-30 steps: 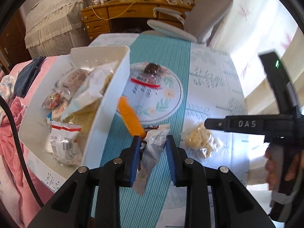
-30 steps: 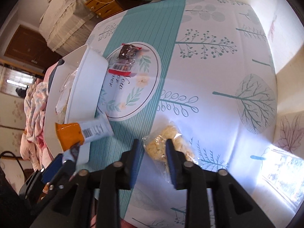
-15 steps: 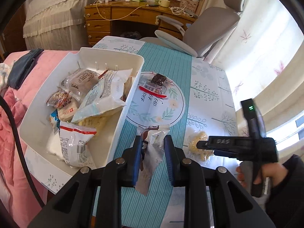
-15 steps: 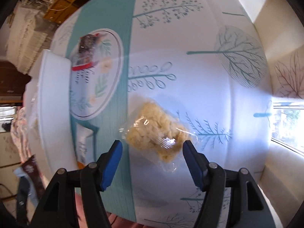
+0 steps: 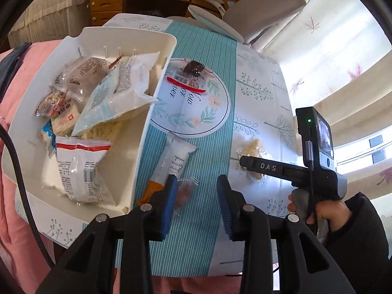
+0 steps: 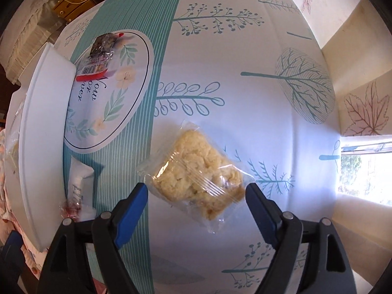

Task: Organize snacks
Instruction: 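Lift the cracker bag with the right gripper while the left lifts the brown packet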

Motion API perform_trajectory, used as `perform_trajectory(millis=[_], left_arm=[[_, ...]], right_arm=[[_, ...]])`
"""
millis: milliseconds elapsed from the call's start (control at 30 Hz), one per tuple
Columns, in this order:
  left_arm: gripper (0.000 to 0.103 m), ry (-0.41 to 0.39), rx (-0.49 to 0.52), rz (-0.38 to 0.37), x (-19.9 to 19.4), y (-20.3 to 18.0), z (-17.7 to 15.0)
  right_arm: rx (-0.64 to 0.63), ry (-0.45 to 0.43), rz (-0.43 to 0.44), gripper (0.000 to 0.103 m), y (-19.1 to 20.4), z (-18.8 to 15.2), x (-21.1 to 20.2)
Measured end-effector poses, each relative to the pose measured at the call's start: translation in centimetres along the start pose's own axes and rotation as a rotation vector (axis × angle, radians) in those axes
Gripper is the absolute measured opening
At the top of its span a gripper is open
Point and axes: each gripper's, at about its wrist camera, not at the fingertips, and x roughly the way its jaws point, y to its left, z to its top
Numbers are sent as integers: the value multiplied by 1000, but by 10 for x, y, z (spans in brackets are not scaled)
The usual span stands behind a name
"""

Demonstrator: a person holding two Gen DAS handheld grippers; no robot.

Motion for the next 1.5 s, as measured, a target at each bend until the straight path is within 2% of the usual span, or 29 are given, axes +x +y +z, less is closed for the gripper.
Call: perform_trajectory(millis=[233,300,367,500,567,667,800,867,1067,1267,1500], left_arm=[[33,47,-18,34,23,-8,0],[37,62,-27,53,29,-9,-1],[51,62,-52,59,31,-7,-4],[60,40,-90,59,26,-3,-11],[68,28,-112,58,23,0,-14],[70,28,-150,70,24,5,-24],[72,72,-189,82,34,7,-37],[77,100,-208,83,41,7,-42],[77,201,-157,99,70,-6,-50],[77,270,-118,104,98,-22,-55],[77,302,-51,133,119,-39,-57]], right_arm=[[-73,-5,1,83,2,2,6],[-110,-9,5,84,3,1,8],[-135,-8,12,84,4,1,9],[-178,-5,34,78,2,1,10],[-185,-6,45,74,-1,0,10],[-208,-5,75,71,-7,-1,8],[-207,6,122,66,-27,-2,3],[-198,14,139,66,-33,1,1],[-137,51,225,66,-61,1,-7],[-101,51,254,66,-76,-1,-22],[-53,51,268,66,-92,0,-38]])
